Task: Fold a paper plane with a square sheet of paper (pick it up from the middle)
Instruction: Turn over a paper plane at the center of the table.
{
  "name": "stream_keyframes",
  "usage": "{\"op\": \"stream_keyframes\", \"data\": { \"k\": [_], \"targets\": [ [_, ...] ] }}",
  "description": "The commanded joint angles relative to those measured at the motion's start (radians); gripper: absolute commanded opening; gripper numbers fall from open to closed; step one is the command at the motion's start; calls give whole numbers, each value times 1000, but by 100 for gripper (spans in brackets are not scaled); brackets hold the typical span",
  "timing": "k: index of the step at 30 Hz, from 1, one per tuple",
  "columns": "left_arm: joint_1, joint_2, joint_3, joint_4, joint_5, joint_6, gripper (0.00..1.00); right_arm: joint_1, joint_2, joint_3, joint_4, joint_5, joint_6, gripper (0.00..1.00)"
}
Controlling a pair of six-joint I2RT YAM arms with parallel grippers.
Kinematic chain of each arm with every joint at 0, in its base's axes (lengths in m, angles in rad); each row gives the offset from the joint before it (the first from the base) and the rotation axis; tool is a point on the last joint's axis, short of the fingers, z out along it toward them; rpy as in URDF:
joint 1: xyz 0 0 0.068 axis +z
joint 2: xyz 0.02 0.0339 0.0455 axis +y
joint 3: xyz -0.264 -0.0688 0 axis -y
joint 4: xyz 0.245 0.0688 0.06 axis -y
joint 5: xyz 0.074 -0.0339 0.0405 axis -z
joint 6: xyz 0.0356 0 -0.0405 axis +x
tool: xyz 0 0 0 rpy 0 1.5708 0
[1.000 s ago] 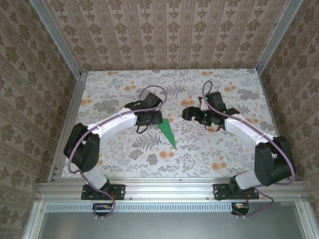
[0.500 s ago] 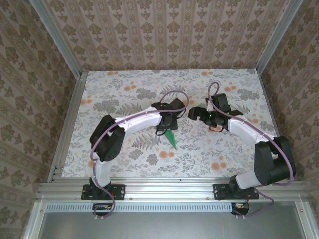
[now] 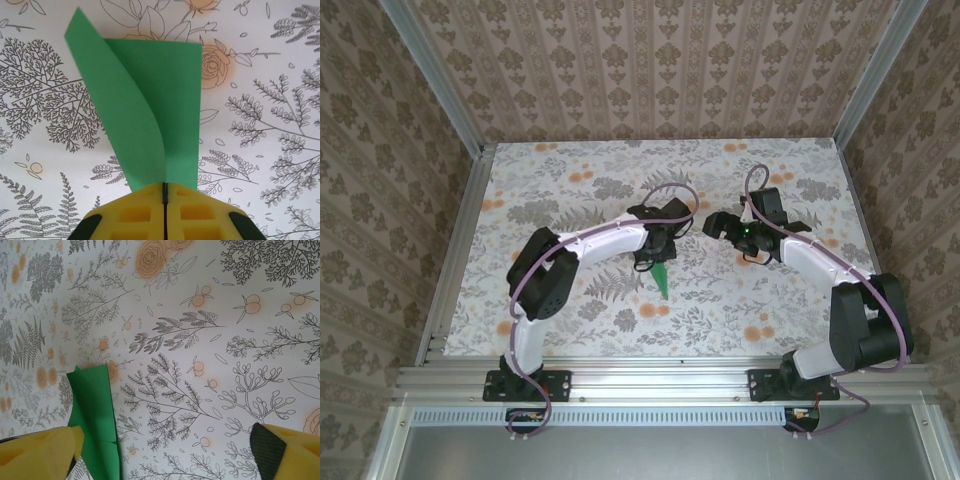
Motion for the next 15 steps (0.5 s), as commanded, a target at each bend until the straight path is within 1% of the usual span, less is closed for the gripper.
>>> {"op": "stream_keyframes", "data": {
  "k": [1, 3, 7, 12, 14, 15],
  "targets": [
    [8, -111, -55, 109, 27, 71, 5, -3, -1, 5, -19, -13, -18, 100],
    [12, -169, -115, 208, 63, 111, 3, 1, -23, -16, 11, -22, -37, 100],
    [35, -284, -272, 427, 139, 153, 2, 8, -42, -25, -11, -2, -51, 100],
    [101, -372, -499, 744, 301, 113, 2, 34, -52, -51, -2, -2, -30, 99],
    [127, -393, -569, 838, 346, 88, 2, 50, -51, -55, 8, -15, -22, 97],
    [138, -407, -599, 873, 352, 77, 2, 60, -48, -55, 12, -19, -18, 96]
  ]
}}
